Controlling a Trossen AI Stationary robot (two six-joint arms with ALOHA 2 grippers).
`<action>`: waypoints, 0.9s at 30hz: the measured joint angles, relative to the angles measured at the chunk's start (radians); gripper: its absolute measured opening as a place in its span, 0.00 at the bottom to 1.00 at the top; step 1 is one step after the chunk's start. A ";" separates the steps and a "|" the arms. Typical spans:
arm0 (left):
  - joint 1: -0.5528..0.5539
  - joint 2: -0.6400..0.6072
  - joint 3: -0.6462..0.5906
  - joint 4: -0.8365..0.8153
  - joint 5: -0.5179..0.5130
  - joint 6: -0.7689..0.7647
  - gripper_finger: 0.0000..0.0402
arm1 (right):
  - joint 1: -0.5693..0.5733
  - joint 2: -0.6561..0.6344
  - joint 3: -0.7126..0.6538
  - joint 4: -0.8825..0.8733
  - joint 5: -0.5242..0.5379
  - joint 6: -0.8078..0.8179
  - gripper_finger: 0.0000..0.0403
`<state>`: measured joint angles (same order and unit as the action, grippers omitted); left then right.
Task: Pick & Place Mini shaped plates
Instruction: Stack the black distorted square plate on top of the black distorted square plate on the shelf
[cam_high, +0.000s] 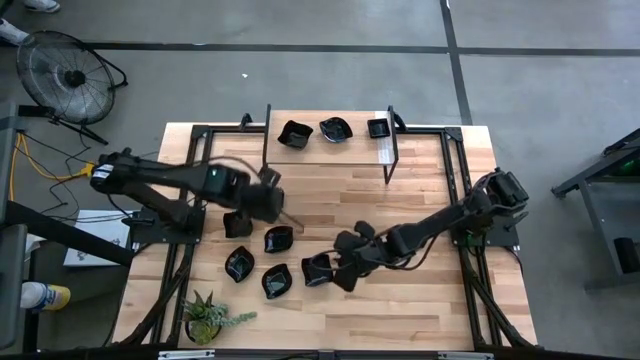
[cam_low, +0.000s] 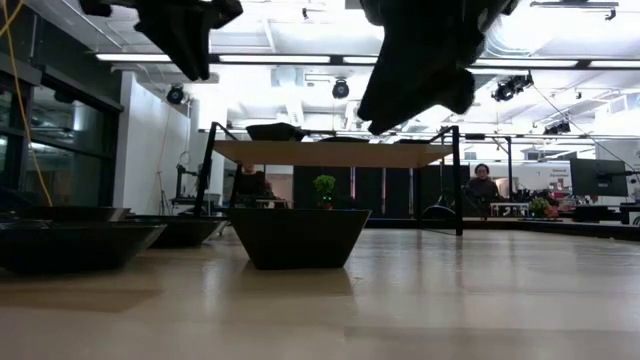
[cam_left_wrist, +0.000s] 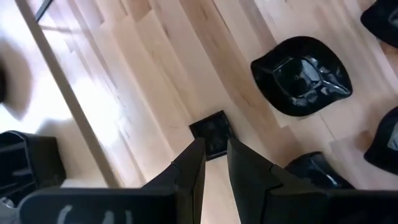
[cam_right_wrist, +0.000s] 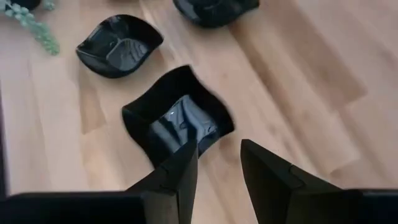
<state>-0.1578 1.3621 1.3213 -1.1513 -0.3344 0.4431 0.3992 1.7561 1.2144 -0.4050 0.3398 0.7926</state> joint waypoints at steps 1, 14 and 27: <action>-0.026 0.000 -0.011 0.001 -0.021 -0.025 0.16 | 0.001 0.005 0.000 0.000 -0.008 0.036 0.29; -0.312 0.000 -0.133 0.078 -0.260 -0.165 0.16 | 0.000 0.096 0.000 0.008 -0.086 0.356 0.29; -0.408 0.000 -0.265 0.231 -0.308 -0.201 0.16 | -0.023 0.131 0.000 0.047 -0.102 0.359 0.45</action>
<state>-0.5658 1.3624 1.0567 -0.9205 -0.6423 0.2421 0.3758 1.8874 1.2144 -0.3577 0.2376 1.1513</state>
